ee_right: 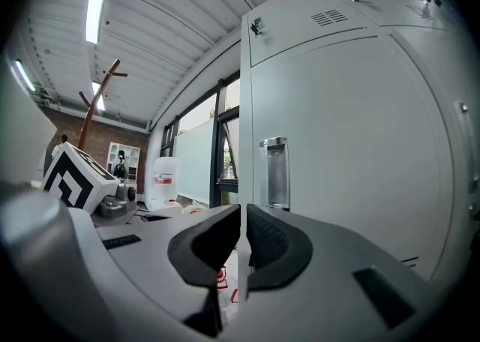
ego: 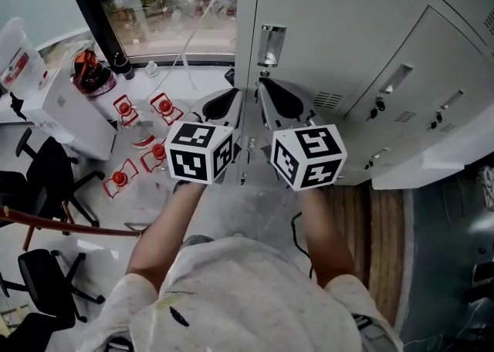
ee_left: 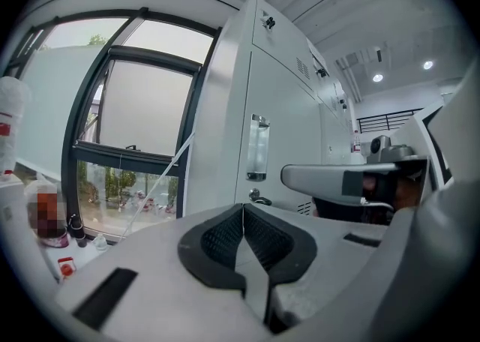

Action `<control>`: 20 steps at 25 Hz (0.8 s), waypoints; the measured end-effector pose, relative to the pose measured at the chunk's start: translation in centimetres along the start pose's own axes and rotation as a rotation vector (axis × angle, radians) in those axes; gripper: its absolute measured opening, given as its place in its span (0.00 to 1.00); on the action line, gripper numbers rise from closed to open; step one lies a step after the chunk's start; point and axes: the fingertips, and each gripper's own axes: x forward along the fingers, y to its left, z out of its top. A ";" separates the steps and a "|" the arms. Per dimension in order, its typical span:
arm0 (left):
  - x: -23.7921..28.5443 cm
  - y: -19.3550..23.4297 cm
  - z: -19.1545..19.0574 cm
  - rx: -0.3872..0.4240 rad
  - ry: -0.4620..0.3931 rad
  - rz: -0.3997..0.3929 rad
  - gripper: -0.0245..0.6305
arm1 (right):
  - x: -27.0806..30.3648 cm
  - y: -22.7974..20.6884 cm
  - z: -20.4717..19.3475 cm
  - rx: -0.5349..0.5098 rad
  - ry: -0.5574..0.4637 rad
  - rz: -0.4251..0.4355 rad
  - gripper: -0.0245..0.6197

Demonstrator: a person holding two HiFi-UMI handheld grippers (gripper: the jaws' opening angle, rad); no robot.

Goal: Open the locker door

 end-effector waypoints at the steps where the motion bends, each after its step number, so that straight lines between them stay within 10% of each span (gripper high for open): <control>1: 0.1 0.2 0.1 -0.001 -0.003 0.000 0.05 | 0.2 -0.1 0.1 -0.001 -0.002 -0.001 0.05; 20: 1.8 3.7 2.1 0.021 -0.006 -0.152 0.05 | 4.3 -1.4 2.1 -0.026 -0.014 -0.174 0.19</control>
